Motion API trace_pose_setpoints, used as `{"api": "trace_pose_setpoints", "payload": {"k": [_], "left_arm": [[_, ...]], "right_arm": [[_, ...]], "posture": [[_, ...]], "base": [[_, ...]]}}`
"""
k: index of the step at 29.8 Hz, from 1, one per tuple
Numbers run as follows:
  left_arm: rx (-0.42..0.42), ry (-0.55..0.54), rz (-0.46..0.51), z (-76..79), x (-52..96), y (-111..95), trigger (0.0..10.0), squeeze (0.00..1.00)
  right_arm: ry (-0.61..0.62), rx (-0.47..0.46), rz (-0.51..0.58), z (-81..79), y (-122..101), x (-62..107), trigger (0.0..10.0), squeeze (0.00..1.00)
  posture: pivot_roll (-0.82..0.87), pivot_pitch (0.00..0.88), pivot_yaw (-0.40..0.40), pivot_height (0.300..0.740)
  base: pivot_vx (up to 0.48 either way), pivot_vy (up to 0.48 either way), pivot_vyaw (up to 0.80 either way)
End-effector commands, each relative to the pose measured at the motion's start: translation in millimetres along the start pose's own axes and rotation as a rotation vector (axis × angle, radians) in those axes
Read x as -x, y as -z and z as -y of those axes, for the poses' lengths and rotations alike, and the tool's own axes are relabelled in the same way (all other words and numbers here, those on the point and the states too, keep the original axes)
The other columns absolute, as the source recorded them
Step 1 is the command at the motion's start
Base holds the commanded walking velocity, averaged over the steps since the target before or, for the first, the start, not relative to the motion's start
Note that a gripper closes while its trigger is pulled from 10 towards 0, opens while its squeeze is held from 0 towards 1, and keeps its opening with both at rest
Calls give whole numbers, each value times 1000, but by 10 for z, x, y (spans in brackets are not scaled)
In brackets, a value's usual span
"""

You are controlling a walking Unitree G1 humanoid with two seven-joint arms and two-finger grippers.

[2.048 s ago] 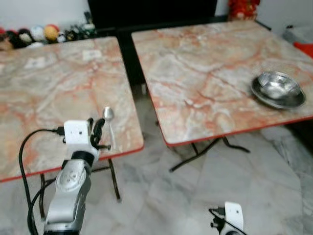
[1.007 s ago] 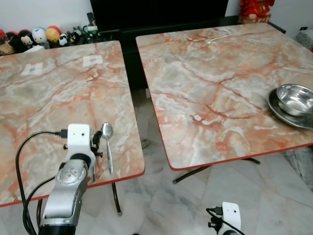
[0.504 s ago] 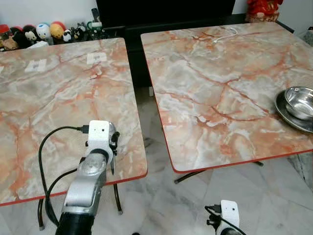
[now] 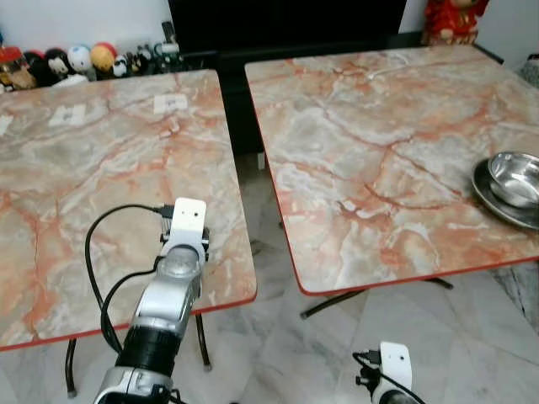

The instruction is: Setting the table

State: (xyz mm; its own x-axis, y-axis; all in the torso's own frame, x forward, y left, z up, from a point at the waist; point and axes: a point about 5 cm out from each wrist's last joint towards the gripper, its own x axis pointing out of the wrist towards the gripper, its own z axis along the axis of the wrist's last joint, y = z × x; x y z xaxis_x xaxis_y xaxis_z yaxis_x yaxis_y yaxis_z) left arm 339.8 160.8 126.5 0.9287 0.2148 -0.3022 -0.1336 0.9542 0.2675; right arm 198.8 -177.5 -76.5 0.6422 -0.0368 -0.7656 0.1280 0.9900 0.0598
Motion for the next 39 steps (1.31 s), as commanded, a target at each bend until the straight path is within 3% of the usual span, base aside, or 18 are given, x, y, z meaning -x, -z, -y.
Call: {"api": "trace_pose_setpoints", "payload": {"k": [1,9,16,20,33,39], "left_arm": [[-19,-46,-19,-82,-23,41,10000,0],[-3,-141,-51,-173,-52,95,10000,0],[22,-119,-48,-137,-50,79,10000,0],[72,-88,7,-114,-24,-22,10000,0],[-4,-36,41,-34,22,-35,10000,0],[1,-35,36,-48,18,-33,10000,0]], "right_arm": [[8,-7,-17,17,47,9,10000,0],[6,1,-19,28,47,10,10000,0],[9,0,-17,32,42,10,10000,0],[10,-2,-17,28,39,8,10000,0],[9,-13,-16,-1,37,5,10000,0],[10,-20,-14,-7,34,4,10000,0]], "posture": [[59,38,-2,740],[58,31,-9,740],[55,38,-8,740],[56,48,-5,740],[51,69,5,740],[51,73,3,740]], "base": [[0,0,0],[0,0,0],[0,0,0],[0,0,0],[0,0,0],[0,-342,0]]}}
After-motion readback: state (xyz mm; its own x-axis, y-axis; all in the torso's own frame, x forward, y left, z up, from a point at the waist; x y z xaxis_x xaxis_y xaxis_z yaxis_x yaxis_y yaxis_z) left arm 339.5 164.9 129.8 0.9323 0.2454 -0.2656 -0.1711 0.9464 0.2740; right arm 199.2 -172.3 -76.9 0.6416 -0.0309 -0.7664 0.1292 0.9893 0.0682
